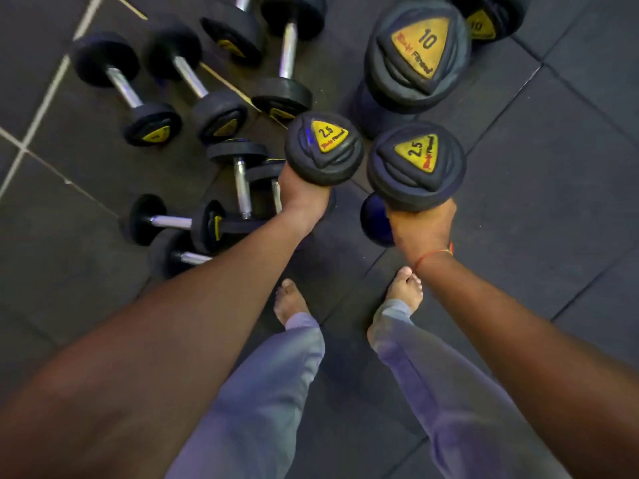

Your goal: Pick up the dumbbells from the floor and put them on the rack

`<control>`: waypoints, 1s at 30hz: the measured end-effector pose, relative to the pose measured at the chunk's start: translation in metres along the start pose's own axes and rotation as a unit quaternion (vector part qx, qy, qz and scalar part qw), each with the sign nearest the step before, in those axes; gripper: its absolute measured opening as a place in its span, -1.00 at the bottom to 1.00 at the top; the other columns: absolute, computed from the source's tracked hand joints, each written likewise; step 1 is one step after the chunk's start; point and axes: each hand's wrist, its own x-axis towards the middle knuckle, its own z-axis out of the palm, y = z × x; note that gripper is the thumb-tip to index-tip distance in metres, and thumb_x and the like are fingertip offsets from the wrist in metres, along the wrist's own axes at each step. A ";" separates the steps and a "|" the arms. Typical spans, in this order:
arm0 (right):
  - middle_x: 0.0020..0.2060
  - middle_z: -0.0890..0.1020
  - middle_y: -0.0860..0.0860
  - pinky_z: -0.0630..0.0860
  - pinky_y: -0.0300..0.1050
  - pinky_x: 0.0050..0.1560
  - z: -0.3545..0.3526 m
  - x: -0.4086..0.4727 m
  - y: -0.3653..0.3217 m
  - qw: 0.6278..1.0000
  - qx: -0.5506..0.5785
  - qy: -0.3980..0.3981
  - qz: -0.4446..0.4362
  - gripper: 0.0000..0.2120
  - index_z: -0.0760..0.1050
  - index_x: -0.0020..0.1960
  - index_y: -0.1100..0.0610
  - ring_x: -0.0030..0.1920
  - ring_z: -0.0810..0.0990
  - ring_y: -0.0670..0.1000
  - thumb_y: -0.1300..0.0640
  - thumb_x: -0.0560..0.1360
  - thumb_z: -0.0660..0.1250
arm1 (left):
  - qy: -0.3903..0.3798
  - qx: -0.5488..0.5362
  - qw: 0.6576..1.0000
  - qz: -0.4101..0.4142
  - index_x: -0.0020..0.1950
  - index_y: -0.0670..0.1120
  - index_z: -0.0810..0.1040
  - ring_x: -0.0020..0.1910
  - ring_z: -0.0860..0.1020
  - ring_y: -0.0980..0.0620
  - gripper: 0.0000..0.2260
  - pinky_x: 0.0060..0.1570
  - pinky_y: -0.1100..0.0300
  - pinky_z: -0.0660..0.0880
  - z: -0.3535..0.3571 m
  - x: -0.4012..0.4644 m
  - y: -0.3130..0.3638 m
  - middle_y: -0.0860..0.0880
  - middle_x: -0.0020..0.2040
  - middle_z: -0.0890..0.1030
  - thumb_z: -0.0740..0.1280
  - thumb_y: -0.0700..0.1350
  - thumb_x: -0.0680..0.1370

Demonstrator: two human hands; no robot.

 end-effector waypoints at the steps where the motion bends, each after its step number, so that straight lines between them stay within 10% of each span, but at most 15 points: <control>1: -0.11 0.69 0.08 0.61 -0.05 -0.03 -0.009 -0.007 -0.017 1.000 -0.013 -0.006 -0.009 -0.84 0.63 -0.06 0.22 -0.09 0.61 -0.09 0.32 0.36 0.45 | 0.003 -0.024 1.000 0.005 0.21 -0.17 0.57 0.07 0.56 0.06 -0.77 0.06 0.30 0.46 -0.017 -0.014 0.015 -0.02 0.09 0.62 0.34 -0.26 0.55; 16: -0.10 0.62 0.11 0.48 -0.15 0.00 -0.122 -0.217 -0.325 0.944 -0.058 -0.212 -0.247 -0.78 0.57 0.04 0.31 -0.07 0.52 -0.06 0.24 0.43 0.41 | 0.179 -0.236 0.952 0.079 0.09 -0.09 0.61 -0.07 0.56 0.16 -0.68 -0.11 0.35 0.52 -0.313 -0.281 0.170 0.04 -0.02 0.64 0.52 -0.31 0.39; 24: -0.09 0.70 0.06 0.60 -0.02 -0.02 -0.050 -0.398 -0.450 0.865 -0.041 -0.318 -0.385 -0.78 0.63 0.00 0.17 -0.04 0.65 0.00 0.13 0.38 0.46 | 0.324 -0.247 0.906 0.115 0.02 0.09 0.66 0.06 0.65 0.09 -0.64 0.10 0.08 0.58 -0.532 -0.398 0.123 0.06 0.02 0.70 0.58 0.01 0.25; 30: -0.24 0.69 0.04 0.62 0.07 -0.09 0.045 -0.584 -0.505 0.788 -0.044 -0.390 -0.475 -0.76 0.62 -0.08 0.13 -0.16 0.67 0.01 -0.05 0.45 0.43 | 0.400 -0.284 0.860 0.142 -0.19 0.11 0.64 -0.22 0.59 0.23 -0.87 -0.09 0.10 0.56 -0.715 -0.440 0.047 0.13 -0.23 0.67 0.51 -0.11 0.39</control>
